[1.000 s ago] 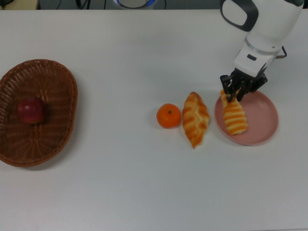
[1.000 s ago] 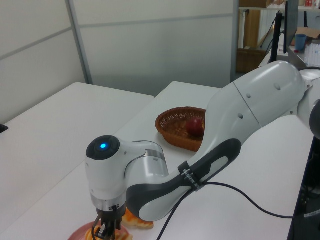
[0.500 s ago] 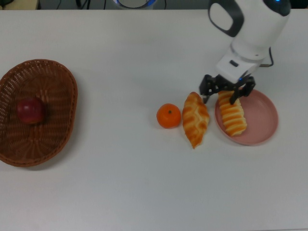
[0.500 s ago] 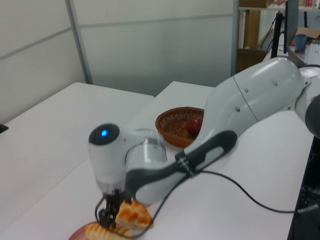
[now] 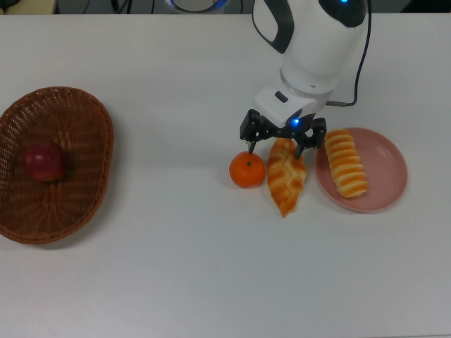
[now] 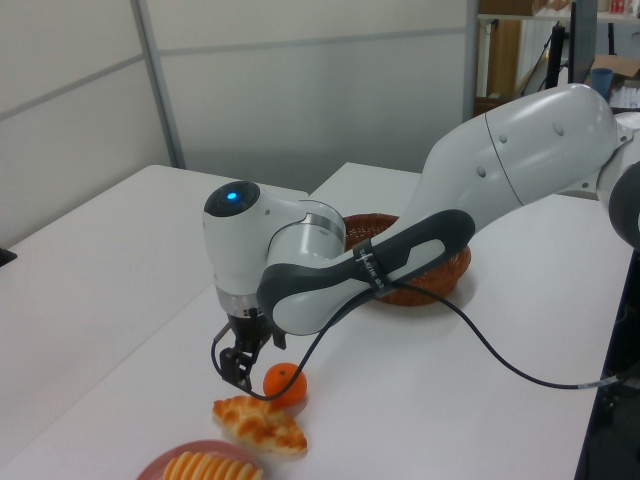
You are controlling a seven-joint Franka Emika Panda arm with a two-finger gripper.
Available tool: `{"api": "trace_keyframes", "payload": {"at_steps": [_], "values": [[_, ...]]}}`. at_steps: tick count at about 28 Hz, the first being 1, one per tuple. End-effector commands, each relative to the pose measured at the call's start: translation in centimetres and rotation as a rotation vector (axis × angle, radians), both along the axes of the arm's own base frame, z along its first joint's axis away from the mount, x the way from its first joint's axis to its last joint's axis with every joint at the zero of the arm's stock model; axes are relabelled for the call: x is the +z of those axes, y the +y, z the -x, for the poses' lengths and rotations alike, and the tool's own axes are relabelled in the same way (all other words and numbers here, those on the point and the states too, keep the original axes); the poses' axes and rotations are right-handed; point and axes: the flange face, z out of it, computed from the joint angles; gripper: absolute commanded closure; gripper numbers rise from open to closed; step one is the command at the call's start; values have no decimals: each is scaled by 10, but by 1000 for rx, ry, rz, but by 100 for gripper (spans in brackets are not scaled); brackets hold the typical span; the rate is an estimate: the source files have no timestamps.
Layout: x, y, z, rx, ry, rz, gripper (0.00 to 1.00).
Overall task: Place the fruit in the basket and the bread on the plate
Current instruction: 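Release the roll, move to the orange and grasp it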
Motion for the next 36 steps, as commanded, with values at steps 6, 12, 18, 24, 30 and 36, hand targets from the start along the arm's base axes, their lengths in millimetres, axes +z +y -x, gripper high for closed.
{"api": "trace_keyframes", "payload": {"at_steps": [6,12,18,24,30,36], "values": [[-31,-29,4,-29,74,35,0],[-57,-52,-3,-67,110,58,0],[-91,-52,-4,-55,146,82,0],[-88,-57,-6,-59,142,86,25],[-75,-95,-19,-97,126,67,82],[-75,-104,-21,-65,135,71,95]]}}
